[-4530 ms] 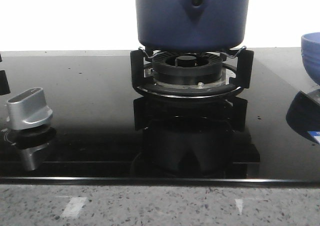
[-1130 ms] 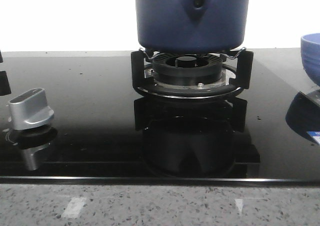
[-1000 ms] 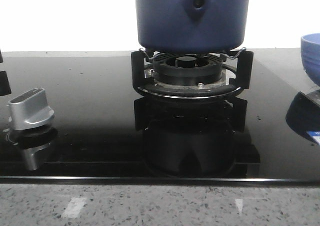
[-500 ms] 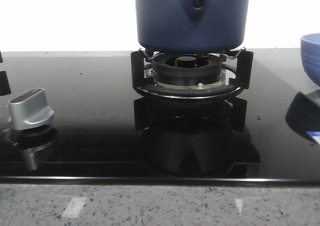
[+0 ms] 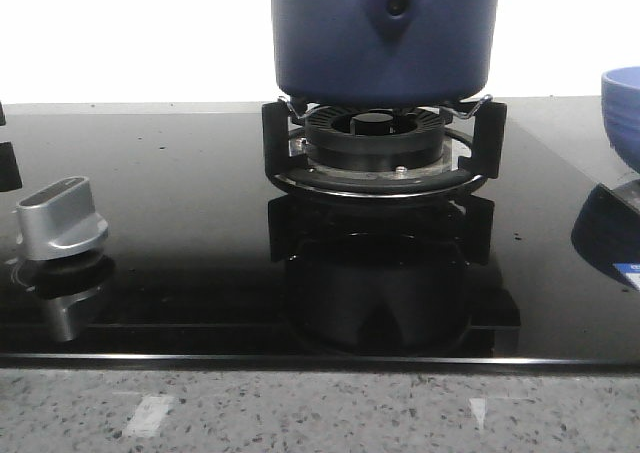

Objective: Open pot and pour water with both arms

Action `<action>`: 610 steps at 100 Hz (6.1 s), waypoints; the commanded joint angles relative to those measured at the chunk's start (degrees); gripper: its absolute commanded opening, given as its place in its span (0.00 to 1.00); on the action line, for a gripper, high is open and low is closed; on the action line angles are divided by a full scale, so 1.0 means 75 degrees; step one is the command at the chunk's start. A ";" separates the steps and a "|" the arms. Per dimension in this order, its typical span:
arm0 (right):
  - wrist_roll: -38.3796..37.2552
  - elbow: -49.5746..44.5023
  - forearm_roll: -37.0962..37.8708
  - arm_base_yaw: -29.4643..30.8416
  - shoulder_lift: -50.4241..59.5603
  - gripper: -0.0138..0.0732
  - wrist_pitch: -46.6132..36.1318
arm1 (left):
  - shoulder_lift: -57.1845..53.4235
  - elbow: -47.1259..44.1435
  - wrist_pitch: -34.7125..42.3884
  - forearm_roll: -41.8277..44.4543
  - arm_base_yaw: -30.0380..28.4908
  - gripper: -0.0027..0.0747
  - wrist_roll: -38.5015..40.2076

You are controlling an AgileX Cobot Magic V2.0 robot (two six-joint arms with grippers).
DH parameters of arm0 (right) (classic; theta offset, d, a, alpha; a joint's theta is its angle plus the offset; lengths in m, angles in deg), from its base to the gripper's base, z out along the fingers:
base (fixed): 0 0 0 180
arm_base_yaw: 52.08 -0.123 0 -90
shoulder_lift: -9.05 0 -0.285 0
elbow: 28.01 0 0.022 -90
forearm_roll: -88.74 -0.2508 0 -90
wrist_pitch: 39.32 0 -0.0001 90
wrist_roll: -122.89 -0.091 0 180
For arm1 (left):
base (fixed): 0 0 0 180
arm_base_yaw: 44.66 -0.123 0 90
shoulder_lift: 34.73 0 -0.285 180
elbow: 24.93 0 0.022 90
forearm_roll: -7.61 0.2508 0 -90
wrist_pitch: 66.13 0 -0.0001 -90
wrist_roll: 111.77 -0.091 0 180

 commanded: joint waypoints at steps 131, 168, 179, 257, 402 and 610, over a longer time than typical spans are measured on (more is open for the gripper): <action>0.0070 0.0130 -0.0032 -0.0014 0.0023 0.08 -0.0566 | 0.0006 0.0206 0.0544 -0.0555 -0.0025 0.01 -0.0377; 0.0070 0.0130 -0.0032 -0.0014 0.0023 0.08 -0.0566 | -0.1112 0.0206 -0.0110 0.5872 -0.2070 0.01 0.6131; 0.0070 0.0130 -0.0032 -0.0014 0.0023 0.08 -0.0566 | -0.1688 0.0168 -0.0483 0.7944 -0.2695 0.01 0.8038; 0.0070 0.0130 -0.0032 -0.0014 0.0023 0.08 -0.0566 | -0.3959 -0.2307 0.2797 1.3644 -0.3055 0.01 1.4932; 0.0070 0.0130 -0.0032 -0.0014 0.0023 0.08 -0.0566 | -0.4040 -0.2758 0.0005 1.2989 -0.2781 0.01 1.5020; -0.1099 -0.5550 0.1135 0.1783 0.0069 0.08 -0.4731 | -0.4040 -0.2758 -0.0011 1.2989 -0.2781 0.01 1.5020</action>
